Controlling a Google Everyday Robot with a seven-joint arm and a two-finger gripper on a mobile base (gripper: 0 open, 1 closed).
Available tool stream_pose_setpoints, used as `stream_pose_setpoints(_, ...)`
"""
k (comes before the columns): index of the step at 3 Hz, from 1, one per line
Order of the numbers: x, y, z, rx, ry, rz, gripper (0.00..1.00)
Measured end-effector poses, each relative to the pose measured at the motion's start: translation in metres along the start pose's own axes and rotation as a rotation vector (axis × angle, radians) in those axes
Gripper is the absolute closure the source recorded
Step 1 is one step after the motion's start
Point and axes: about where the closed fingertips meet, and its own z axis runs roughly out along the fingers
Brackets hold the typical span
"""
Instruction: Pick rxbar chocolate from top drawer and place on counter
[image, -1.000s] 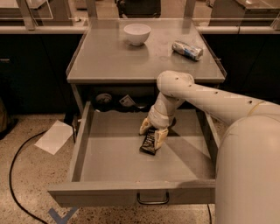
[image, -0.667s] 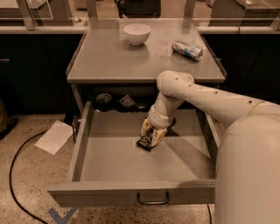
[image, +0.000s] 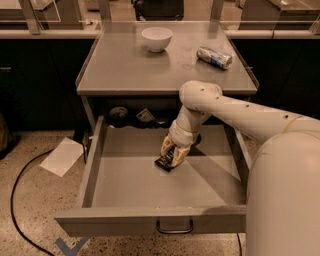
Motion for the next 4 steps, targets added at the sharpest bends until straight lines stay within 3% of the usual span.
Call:
stream_pose_setpoints(1,-0.007,0.007,-0.031,0.052,0.001,-0.004,1.0)
stream_pose_setpoints(3,-0.051,0.051,-0.145,0.222,0.032,-0.04,1.0)
stream_pose_setpoints(4,-0.071,0.066,-0.19,0.277,0.042,-0.064,1.0)
